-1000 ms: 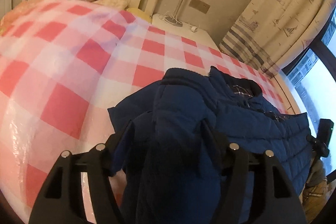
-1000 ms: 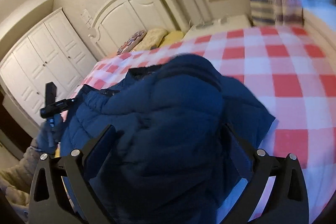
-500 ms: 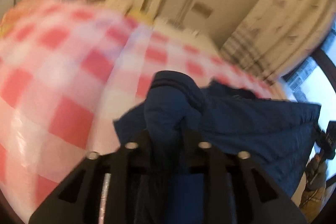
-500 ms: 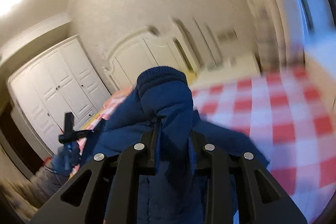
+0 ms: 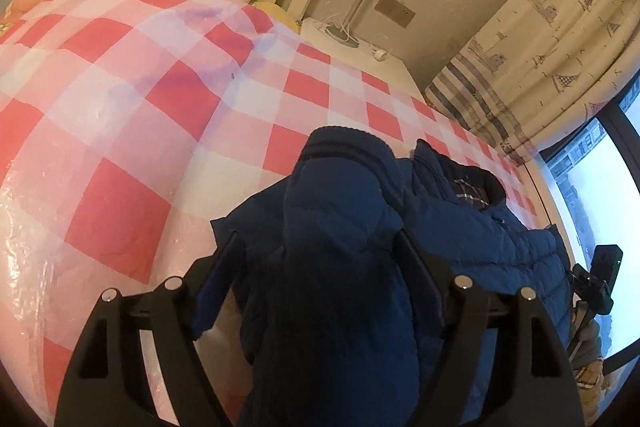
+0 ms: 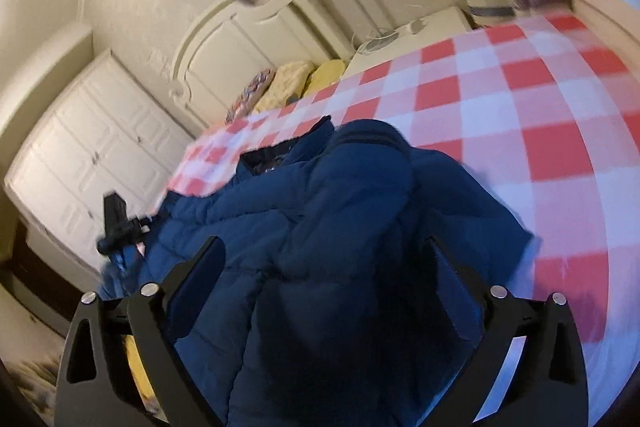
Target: Fold large clothes
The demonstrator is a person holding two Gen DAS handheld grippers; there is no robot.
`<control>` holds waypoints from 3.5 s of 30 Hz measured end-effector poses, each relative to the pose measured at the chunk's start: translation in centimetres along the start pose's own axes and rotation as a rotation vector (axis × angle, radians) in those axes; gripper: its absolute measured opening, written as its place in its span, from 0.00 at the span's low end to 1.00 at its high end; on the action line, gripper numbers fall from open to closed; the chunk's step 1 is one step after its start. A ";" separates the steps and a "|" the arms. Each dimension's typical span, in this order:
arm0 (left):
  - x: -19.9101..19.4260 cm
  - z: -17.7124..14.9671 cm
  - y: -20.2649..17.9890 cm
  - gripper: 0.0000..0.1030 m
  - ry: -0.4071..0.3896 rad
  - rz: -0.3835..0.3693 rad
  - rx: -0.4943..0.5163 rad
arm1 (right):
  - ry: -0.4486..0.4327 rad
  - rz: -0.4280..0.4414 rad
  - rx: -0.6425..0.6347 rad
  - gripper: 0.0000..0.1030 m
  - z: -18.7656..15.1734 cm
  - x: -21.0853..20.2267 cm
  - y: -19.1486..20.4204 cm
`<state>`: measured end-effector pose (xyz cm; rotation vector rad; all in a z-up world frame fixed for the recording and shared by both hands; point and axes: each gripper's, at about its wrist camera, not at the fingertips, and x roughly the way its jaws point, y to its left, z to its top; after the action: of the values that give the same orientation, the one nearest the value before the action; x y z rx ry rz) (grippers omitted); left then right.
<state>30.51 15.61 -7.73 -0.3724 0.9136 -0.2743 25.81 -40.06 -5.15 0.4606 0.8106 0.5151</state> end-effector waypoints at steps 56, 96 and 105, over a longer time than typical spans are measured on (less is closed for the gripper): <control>-9.5 -2.5 0.9 0.96 -0.074 0.041 0.132 | -0.035 -0.124 0.069 0.96 -5.0 -7.8 -0.5; -19.4 -16.4 2.4 0.91 -0.238 0.112 0.010 | -0.280 -0.299 0.071 0.92 -18.4 -19.1 6.8; -20.0 -8.6 -13.1 0.98 -0.465 0.192 0.222 | -0.395 -0.363 -0.217 0.95 -6.1 -12.0 17.5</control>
<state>10.92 9.82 7.43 -0.1307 0.4503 -0.1021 9.63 -32.30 7.80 0.1959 0.4355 0.1610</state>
